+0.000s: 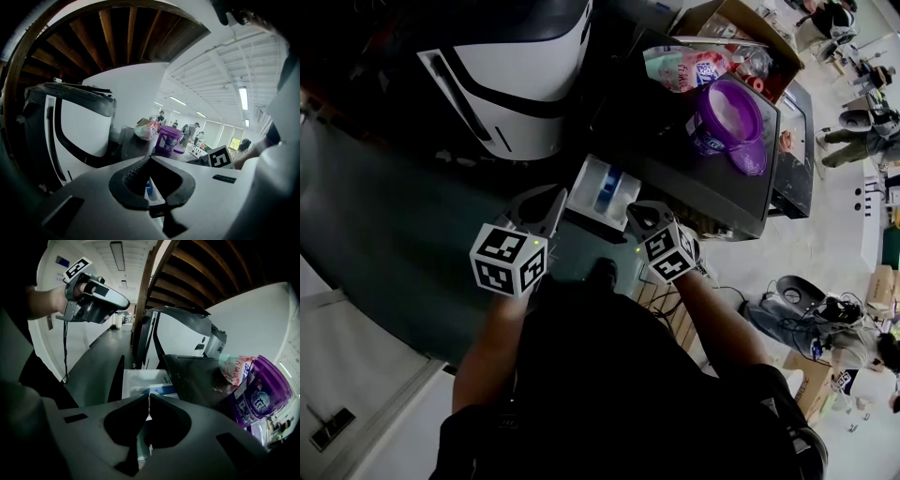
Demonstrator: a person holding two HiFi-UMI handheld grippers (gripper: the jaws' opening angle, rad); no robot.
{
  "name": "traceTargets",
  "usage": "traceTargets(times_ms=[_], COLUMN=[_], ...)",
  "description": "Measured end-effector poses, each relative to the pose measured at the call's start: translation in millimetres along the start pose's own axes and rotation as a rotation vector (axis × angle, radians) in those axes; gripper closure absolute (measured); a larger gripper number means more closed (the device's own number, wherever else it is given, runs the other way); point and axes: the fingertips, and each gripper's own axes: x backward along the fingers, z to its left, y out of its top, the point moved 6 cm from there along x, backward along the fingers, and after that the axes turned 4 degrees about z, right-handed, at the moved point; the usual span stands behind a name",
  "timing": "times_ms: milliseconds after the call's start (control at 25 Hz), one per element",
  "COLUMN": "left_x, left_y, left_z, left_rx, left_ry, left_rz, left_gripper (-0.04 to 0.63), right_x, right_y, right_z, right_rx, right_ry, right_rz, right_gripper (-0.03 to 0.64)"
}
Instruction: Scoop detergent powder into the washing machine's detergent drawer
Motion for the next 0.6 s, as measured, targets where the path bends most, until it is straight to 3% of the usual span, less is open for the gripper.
traceTargets(times_ms=[400,600], left_x=[5.4,7.2], left_y=[-2.5,-4.7], left_z=[4.1,5.9], left_rx=[0.002,0.004], left_ry=[0.002,-0.002], left_rz=[-0.002,-0.002], left_gripper=[0.592,0.592], right_x=[-2.8,-4.1], right_y=[1.8,1.3], right_z=[10.0,14.5], right_rx=[0.125,0.14], right_ry=[-0.048,-0.056], right_rz=[0.037,0.053], right_gripper=[0.595,0.595])
